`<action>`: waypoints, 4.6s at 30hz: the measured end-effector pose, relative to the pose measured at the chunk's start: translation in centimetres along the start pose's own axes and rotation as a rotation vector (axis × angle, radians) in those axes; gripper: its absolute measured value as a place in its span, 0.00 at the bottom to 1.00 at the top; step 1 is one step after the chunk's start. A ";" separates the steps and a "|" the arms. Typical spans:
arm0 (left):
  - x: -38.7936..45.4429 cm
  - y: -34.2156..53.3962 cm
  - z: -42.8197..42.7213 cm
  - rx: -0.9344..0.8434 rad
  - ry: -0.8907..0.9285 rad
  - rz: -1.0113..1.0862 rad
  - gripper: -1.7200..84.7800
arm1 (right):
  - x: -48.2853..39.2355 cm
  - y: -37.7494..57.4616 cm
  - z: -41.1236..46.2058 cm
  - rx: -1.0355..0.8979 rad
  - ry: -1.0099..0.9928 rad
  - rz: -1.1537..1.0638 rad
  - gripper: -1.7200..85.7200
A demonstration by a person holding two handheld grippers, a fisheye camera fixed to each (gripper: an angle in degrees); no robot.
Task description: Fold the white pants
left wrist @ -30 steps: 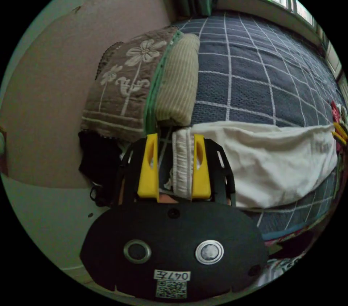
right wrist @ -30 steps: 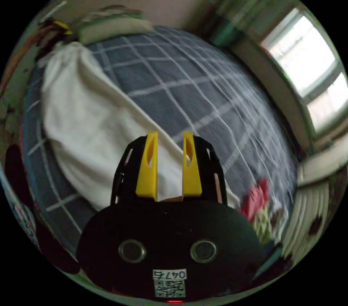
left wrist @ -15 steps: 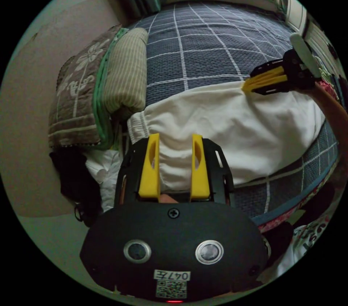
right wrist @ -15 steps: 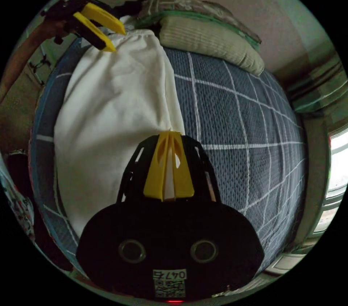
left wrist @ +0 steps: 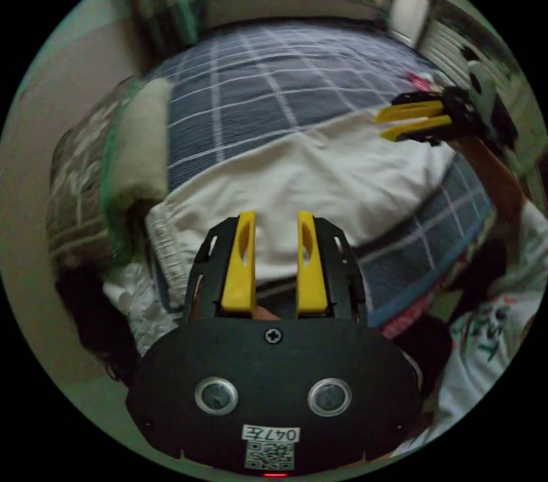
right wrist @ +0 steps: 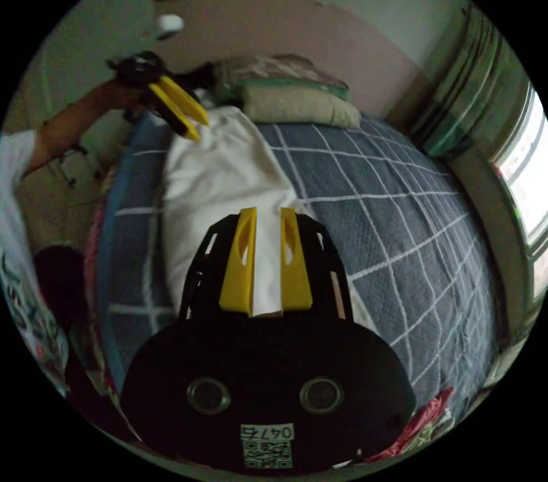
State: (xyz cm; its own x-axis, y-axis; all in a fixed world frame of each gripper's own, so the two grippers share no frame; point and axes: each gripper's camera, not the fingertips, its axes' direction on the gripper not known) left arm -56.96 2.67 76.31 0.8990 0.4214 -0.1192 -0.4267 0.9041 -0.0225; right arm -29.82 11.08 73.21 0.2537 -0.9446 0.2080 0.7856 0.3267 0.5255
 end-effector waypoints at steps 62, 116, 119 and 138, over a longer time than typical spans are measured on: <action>-1.1 -2.1 0.4 -0.050 0.011 -0.050 0.01 | -5.2 6.6 3.1 -0.162 -0.439 0.380 0.02; 39.7 -33.3 20.7 0.010 -0.156 0.163 0.01 | 2.4 52.4 -21.5 -0.151 0.549 1.119 0.10; 44.6 -36.1 19.5 0.055 -0.059 0.287 0.01 | 4.3 53.7 -21.3 -0.139 0.489 1.137 0.12; 57.6 -50.2 28.9 0.075 -0.087 0.247 0.01 | 1.5 48.2 -22.2 -0.098 0.696 0.649 0.02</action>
State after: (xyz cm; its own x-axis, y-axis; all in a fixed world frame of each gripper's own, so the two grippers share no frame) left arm 19.07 -16.37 99.24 0.7749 0.6315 -0.0265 -0.6287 0.7744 0.0704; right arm 20.96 24.79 80.56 0.9102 -0.3965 -0.1194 0.4095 0.8187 0.4025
